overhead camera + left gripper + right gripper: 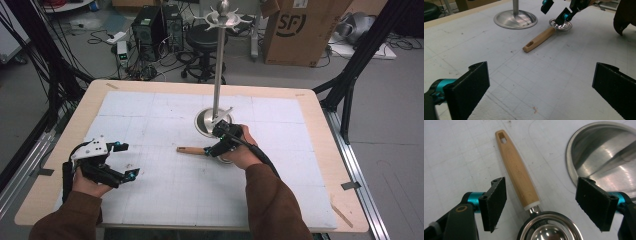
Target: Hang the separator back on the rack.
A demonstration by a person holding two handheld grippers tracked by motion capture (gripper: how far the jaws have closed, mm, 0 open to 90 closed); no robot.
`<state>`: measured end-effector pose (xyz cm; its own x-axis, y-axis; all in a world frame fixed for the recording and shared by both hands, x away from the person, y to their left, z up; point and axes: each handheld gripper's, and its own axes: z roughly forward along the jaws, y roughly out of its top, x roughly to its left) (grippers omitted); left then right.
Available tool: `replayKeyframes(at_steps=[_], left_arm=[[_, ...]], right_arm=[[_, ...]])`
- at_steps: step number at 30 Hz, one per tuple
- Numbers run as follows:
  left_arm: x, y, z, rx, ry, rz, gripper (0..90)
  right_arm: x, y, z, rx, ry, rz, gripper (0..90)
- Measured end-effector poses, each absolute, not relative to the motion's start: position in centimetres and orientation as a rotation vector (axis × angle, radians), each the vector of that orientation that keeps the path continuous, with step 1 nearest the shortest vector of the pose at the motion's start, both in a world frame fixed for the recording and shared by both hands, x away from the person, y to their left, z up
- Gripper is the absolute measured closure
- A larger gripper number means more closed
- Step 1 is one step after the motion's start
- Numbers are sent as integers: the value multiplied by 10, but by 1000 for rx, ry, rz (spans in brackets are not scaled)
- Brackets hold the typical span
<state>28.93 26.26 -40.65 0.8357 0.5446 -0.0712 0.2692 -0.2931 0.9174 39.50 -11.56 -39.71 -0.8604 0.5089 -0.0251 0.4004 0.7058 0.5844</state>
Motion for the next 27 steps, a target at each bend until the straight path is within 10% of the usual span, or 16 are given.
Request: replayKeyframes(at_steps=[27], left_arm=[[289, 260, -408, 1900, 610, 296, 17]], right_arm=[[396, -99, -419, 670, 2897, 640, 610]])
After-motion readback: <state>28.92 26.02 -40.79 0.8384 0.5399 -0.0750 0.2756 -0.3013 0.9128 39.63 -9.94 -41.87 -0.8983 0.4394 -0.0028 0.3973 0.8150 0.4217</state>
